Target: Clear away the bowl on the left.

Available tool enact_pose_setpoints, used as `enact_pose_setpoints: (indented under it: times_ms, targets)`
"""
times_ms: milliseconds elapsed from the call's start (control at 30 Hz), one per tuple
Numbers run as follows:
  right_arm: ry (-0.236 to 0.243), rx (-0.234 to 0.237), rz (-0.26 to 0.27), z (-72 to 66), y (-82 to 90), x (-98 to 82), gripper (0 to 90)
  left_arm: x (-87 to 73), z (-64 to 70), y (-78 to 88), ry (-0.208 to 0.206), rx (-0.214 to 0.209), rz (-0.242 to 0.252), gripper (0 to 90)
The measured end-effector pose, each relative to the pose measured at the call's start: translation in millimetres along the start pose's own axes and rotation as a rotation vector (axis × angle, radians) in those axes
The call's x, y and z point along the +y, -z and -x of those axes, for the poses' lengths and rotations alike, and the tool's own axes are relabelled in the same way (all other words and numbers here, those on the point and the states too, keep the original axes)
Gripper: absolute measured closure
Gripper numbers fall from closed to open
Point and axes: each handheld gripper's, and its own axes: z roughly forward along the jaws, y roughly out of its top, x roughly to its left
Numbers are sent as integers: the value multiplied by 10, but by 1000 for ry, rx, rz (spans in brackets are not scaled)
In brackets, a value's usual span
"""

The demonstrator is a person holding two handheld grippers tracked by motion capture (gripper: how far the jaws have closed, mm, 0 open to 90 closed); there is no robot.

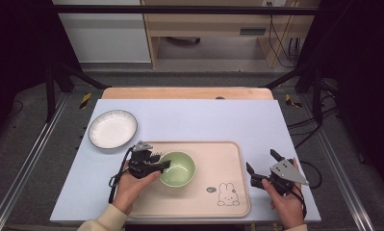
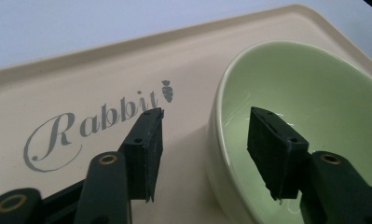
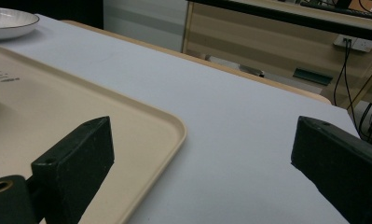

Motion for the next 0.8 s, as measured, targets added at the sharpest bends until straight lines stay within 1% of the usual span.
enact_pose_setpoints:
  times_ms: [133, 233, 333, 400, 433, 467, 533, 667, 800]
  targets:
    - [1, 1, -1, -1, -2, -1, 59, 1, 10, 2, -17, 2, -1, 435]
    - [0, 3, -1, -4, -5, -2, 58, -2, 8, -1, -11, 4, 0, 432]
    - [4, 4, -1, -3, -8, -4, 58, -1, 0, 4, -18, 10, 2, 414]
    - [5, 5, 0, -5, -11, -5, 58, -5, 11, 5, -31, 17, 8, 406]
    - [3, 6, -4, -13, -11, -3, 58, -7, 13, 3, -45, 22, 10, 388]
    - [3, 6, -4, -13, -11, -3, 58, -9, 18, 1, -49, 22, 10, 388]
    - [5, 6, -6, -14, -12, -5, 58, -9, 27, 2, -52, 23, 13, 359]
    - [6, 4, -2, -8, -12, -5, 56, 5, 41, 12, -75, 34, 28, 341]
    - [2, 1, -2, -4, -8, -4, 53, 14, 57, 22, -88, 38, 34, 330]
